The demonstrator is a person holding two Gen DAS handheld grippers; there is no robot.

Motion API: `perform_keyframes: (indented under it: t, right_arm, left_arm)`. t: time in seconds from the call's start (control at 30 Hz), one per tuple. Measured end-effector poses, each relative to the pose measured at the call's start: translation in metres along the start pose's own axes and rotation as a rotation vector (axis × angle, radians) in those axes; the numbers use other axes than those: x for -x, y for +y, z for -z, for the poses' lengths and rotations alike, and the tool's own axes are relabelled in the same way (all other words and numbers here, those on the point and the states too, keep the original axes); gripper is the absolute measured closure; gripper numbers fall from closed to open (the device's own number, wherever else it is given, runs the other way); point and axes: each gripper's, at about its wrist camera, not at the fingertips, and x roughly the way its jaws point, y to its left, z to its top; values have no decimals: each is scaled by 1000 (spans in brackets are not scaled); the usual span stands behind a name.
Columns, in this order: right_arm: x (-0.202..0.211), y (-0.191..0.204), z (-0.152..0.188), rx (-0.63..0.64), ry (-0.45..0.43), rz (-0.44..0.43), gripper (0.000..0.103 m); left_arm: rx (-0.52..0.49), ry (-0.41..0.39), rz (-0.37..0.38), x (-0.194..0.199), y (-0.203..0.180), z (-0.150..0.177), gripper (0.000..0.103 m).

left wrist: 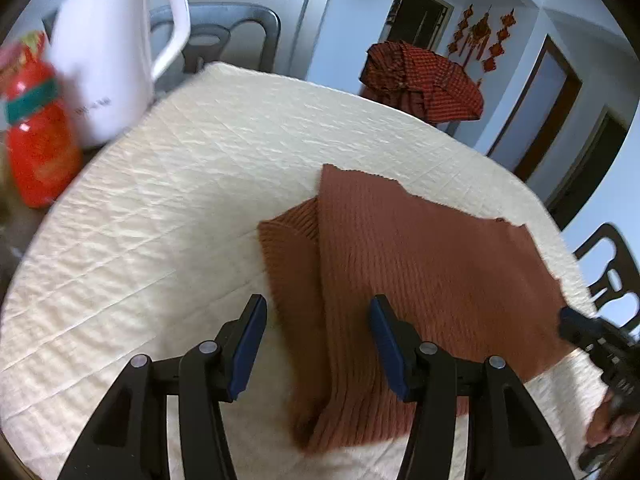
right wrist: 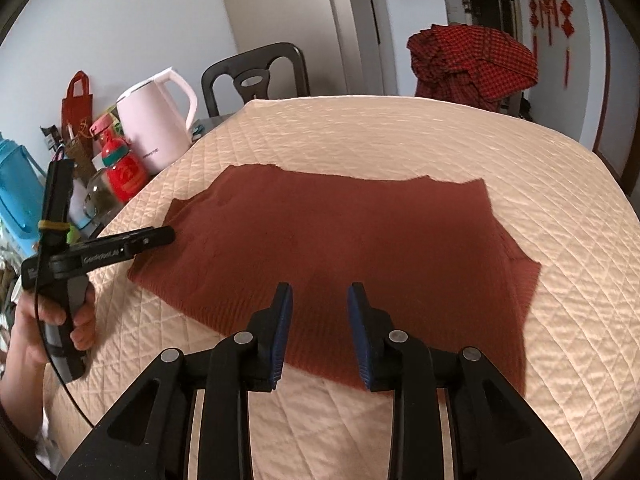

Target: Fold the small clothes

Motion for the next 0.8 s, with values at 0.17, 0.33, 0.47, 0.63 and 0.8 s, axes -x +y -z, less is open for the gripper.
perform_keyframes:
  t: [0.17,0.33,0.47,0.63,0.8]
  right_arm:
    - [-18,5,-8,18,30,-15,74]
    - [-31,6,-11,22,48,-25,74]
    - [-37,2,-7,17,60,-26,74]
    - [-37,0,-5,26,54,-28,74]
    - [-40,4,-7,35,52,-15,74]
  left_arm:
    - [23,-1,36,-13,2,-11,45]
    - [56,-8,98,-19,4,-19,45]
    - [86,5,168,-14,7,-11,45]
    - [116,24,222,-4,9,4,45]
    - [129,42,247,-8,8,-2,46]
